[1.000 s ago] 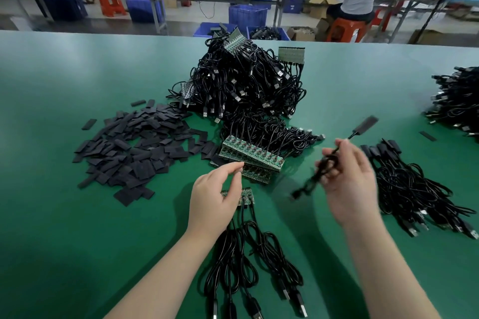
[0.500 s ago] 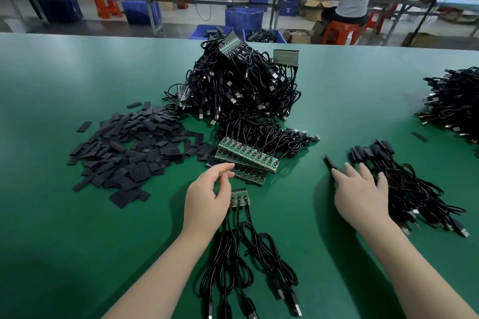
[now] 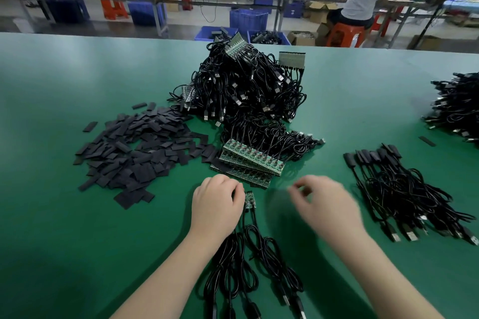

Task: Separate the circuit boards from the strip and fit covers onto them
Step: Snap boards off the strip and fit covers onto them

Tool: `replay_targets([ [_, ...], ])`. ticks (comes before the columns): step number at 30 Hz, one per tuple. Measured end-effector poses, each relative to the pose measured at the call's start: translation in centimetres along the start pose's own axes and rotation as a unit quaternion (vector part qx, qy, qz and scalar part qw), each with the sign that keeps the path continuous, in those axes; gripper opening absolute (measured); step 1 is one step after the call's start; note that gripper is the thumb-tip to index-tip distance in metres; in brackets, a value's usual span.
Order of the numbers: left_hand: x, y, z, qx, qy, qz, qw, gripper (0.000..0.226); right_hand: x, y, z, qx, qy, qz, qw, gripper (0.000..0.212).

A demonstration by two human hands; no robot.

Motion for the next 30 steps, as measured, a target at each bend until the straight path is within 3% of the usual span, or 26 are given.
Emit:
replay_targets([
  [3,0.2,-0.2,-0.1,0.012,-0.001,-0.011,1.0,0.031,-0.6,-3.7,-2.8,0.082,-0.008,-0.152,0.985,0.036],
  [5,0.3,-0.2,-0.1,0.021,-0.004,-0.014,1.0,0.031,-0.2,-5.3,-3.8,0.077,-0.004,-0.17,0.982,0.042],
  [9,0.2,-0.1,-0.2,-0.047,-0.01,0.008,0.999,0.027,0.8,-6.6,-4.3,0.167,-0.025,-0.125,0.978,0.022],
  [12,-0.1,0.3,-0.8,-0.218,0.017,0.028,0.975,0.014,0.5,-6.7,-3.3,0.273,-0.049,-0.068,0.958,0.012],
  [14,0.0,0.4,-1.4,-0.329,0.04,-0.002,0.944,0.041,0.0,-6.5,-2.6,0.366,-0.053,-0.025,0.929,0.015],
  [16,0.3,0.3,-1.7,-0.401,0.046,-0.051,0.913,0.053,-0.2,-6.3,-2.1,0.437,-0.052,0.0,0.898,0.017],
  [21,0.4,0.3,-1.5,-0.427,0.03,-0.035,0.903,0.037,-0.2,-6.3,-2.2,0.493,-0.044,-0.011,0.869,0.02],
  [30,0.2,0.3,-0.9,-0.418,0.006,-0.036,0.908,0.035,-0.2,-6.0,-2.0,0.484,-0.054,0.014,0.873,0.017],
])
Point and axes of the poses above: each hand's wrist, its own x-axis towards the middle knuckle, its own y-axis out of the back of the hand, z = x × y, the point moved 4 cm from there along x, towards the middle knuckle, and after that the axes turned 12 degrees about x, right-handed, at the moved point
